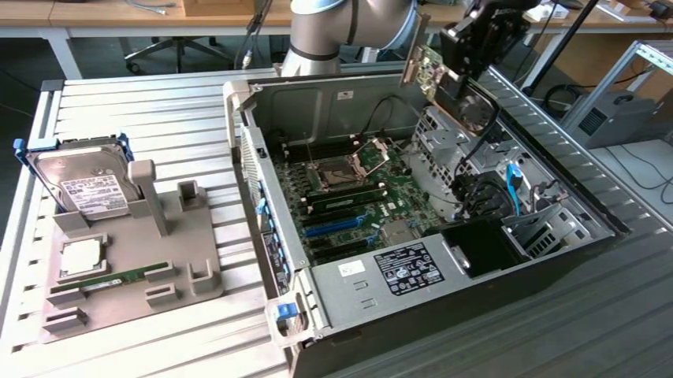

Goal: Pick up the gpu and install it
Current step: 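Insert the gpu into the slot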

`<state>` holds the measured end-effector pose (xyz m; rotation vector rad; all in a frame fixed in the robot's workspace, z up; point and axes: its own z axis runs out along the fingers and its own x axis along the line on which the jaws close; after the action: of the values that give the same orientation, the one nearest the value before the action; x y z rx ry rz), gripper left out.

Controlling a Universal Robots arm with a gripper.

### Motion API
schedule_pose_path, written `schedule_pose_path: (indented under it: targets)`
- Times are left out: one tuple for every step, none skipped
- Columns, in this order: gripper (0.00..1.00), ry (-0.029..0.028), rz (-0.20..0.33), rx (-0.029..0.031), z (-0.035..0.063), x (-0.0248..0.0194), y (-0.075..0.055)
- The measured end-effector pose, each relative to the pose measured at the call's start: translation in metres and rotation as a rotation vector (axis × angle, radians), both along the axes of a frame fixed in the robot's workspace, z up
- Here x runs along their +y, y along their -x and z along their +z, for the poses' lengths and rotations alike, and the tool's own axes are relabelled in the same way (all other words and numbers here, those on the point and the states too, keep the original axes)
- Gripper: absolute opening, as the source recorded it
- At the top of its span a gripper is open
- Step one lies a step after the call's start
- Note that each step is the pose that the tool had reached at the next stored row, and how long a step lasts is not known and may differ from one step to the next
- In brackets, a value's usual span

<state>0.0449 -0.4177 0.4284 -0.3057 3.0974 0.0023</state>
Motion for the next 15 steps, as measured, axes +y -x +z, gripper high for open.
schedule_pose_path:
  targets:
    - [0.27, 0.0, 0.025, 0.0, 0.0, 0.0, 0.0]
    - [0.27, 0.0, 0.054, 0.0, 0.0, 0.0, 0.0]
    - [0.27, 0.0, 0.074, 0.0, 0.0, 0.0, 0.0]
    - [0.27, 0.0, 0.092, 0.0, 0.0, 0.0, 0.0]
    - [0.27, 0.0, 0.112, 0.0, 0.0, 0.0, 0.0]
    - [0.27, 0.0, 0.128, 0.0, 0.0, 0.0, 0.0]
    - [0.27, 0.0, 0.154, 0.0, -0.0001, 0.0, 0.0]
    - [0.27, 0.0, 0.184, 0.0, -0.0001, 0.0, 0.0]
    - [0.27, 0.0, 0.204, 0.0, -0.0001, 0.0, 0.0]
    - [0.27, 0.0, 0.242, 0.0, -0.0001, 0.0, 0.0]
    - [0.27, 0.0, 0.261, 0.0, -0.0001, 0.0, 0.0]
    - [0.27, 0.0, 0.281, 0.0, -0.0001, 0.0, 0.0]
    - [0.27, 0.0, 0.31, 0.0, -0.0001, 0.0, 0.0]
    - [0.27, 0.0, 0.341, 0.0001, -0.0001, 0.0, 0.0]
    - [0.27, 0.0, 0.372, 0.0, -0.0002, 0.0, 0.0]
